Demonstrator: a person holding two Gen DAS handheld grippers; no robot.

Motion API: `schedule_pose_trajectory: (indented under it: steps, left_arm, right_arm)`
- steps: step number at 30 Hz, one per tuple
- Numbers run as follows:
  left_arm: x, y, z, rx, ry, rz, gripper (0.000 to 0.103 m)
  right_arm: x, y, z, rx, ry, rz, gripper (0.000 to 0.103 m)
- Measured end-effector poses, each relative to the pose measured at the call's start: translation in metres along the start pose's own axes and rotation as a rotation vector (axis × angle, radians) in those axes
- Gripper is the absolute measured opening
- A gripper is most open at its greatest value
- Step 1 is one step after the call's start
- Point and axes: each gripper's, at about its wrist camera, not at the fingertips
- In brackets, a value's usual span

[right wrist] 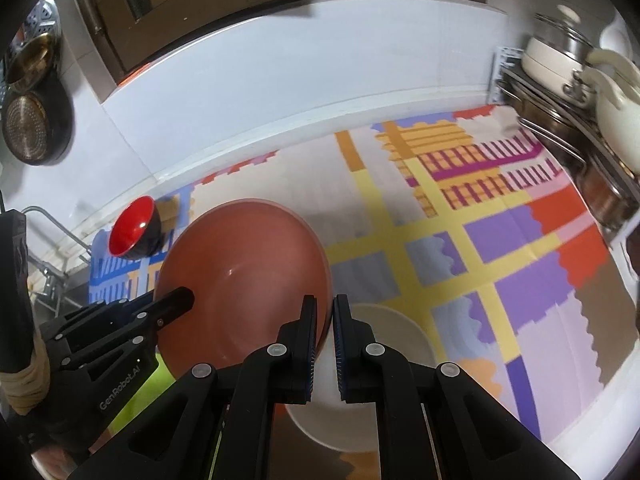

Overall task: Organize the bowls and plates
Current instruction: 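Lift the pink bowl with both tools and carry it over the white bowl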

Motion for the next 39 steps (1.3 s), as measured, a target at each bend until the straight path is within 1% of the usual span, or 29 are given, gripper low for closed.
schedule_pose_trajectory:
  steps: [7,13,27,32,39]
  left_arm:
    - [0.023,0.003,-0.011,-0.023,0.036,-0.014,0.012]
    - [0.036,0.012,-0.021,-0.049,0.048,-0.009,0.013]
    - [0.052,0.044,-0.04,-0.135,0.073,0.038,0.014]
    - [0.057,0.051,-0.044,-0.15,0.082,0.054,0.016]
    - [0.06,0.056,-0.047,-0.15,0.091,0.07,0.017]
  right_arm:
    - [0.021,-0.012,-0.016,-0.004,0.024,-0.02,0.01]
    - [0.035,-0.013,-0.028,-0.016,0.039,-0.027,0.01]
    - [0.057,0.006,-0.051,-0.093,0.062,-0.008,0.01]
    - [0.063,0.014,-0.056,-0.11,0.067,-0.002,0.01]
    - [0.069,0.021,-0.061,-0.117,0.083,0.016,0.01]
Point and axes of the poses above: each gripper's, at about its wrist camera, not at the fingertips, and y roughly the way its jaws point, x to its right, z to its top, and after that the axes turned 11 degrees about -y, right-handed
